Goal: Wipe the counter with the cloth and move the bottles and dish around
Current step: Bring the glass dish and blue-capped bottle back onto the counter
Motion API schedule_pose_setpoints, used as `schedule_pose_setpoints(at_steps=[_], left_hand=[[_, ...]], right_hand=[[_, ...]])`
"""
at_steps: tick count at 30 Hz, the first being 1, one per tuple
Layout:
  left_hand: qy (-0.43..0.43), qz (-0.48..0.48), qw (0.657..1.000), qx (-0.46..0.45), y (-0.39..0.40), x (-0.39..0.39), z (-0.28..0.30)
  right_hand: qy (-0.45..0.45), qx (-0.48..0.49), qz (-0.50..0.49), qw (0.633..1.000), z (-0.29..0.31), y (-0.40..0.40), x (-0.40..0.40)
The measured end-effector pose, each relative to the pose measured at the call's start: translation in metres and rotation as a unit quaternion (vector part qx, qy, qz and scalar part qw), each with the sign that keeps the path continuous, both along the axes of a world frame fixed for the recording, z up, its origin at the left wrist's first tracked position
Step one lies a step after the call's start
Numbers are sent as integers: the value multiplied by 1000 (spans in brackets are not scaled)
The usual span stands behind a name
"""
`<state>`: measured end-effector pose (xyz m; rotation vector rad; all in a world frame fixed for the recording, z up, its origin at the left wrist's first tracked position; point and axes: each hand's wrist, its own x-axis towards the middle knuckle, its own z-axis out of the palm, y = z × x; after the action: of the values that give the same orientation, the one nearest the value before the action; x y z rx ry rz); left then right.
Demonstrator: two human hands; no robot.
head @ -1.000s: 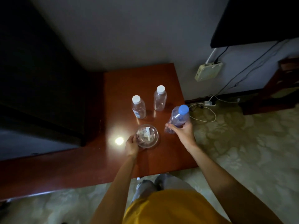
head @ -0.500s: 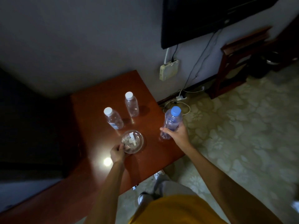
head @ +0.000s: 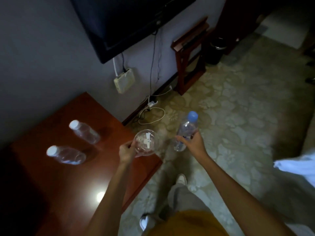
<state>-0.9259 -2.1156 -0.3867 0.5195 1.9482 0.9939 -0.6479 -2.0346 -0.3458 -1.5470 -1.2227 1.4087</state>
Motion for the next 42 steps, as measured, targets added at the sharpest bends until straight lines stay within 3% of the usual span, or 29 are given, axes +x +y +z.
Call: schedule_pose_setpoints(at_steps=[14, 23, 42], left_hand=[[-54, -207, 977, 8, 315, 259, 54], [-69, -292, 954, 16, 511, 375, 78], [-71, -382, 921, 32, 1022, 616, 114]], right_hand=[[-10, 41, -161, 986, 8, 223, 253], [-37, 51, -214, 975, 12, 381, 355], [-69, 93, -301, 946, 60, 824, 577]])
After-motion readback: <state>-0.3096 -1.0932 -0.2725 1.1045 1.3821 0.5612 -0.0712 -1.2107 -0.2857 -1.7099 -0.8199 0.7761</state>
